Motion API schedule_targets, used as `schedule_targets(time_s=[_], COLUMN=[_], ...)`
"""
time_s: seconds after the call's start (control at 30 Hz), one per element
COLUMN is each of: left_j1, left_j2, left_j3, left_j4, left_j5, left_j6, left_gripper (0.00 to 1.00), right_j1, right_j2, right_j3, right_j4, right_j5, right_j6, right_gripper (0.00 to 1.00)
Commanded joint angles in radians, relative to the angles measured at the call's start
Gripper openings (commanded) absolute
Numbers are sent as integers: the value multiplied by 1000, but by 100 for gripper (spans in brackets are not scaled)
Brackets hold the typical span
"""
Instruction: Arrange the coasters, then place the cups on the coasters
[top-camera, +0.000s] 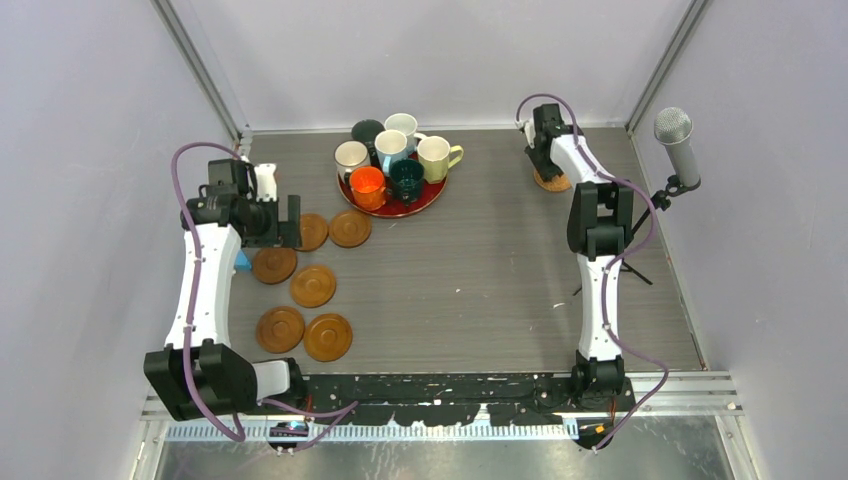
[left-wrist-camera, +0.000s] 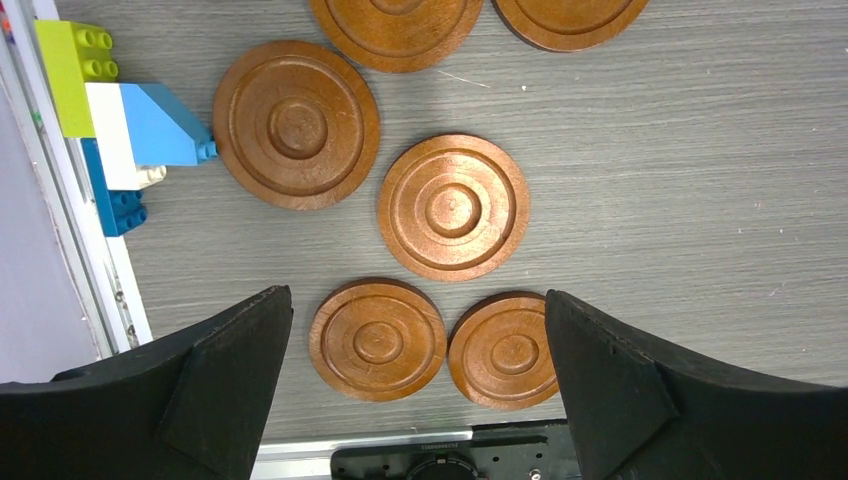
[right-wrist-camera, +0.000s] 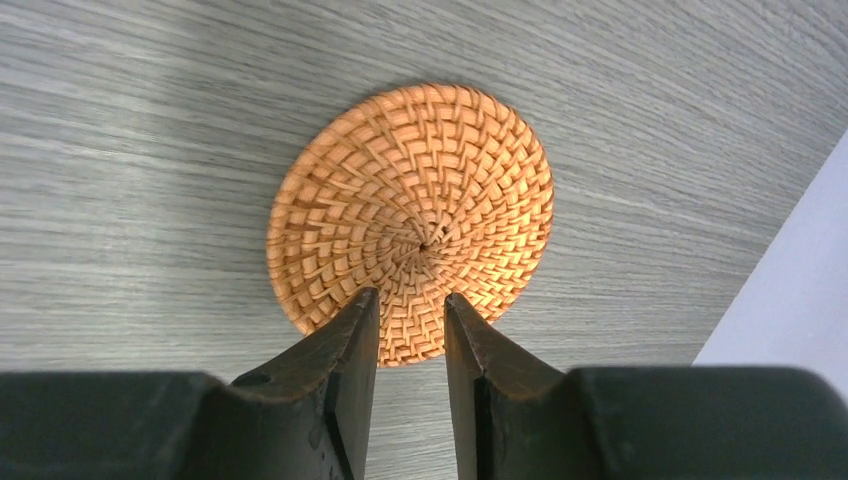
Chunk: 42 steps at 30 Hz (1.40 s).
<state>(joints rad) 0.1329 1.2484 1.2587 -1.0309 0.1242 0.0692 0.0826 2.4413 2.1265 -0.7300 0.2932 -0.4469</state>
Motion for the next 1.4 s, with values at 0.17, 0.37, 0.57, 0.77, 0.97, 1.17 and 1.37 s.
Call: schedule_targets(time_s=[0.17,0.37,0.57,0.77,0.97,1.17,1.37], left_j1=[5,24,97,175,180,180,179], left_j2=[6,15,24,38,8,-21,-26], left_j3=[42,52,87,114,108,81,71], left_j4=[16,0,-6,-11,-14,-23,-38], left_j5=[49,68,85,88,79,72,73], left_j6=[4,-48,-118,-153,-127,-108,-91], left_gripper=[100,100,100,100,100,100,100], right_j1=[116,281,486,639,745,795,805], right_j2=[-173,-278,-294,-179,-36,46,122], right_j3=[59,-12,-46,83,217,248,312], right_j4=[-47,-72,-36,7,60,145,196], right_j5=[-161,-351,-427,-435,-379,-300,-249], right_j6=[11,93,200,269,283,238,227], right_gripper=[43,43,40,38,35,29,28])
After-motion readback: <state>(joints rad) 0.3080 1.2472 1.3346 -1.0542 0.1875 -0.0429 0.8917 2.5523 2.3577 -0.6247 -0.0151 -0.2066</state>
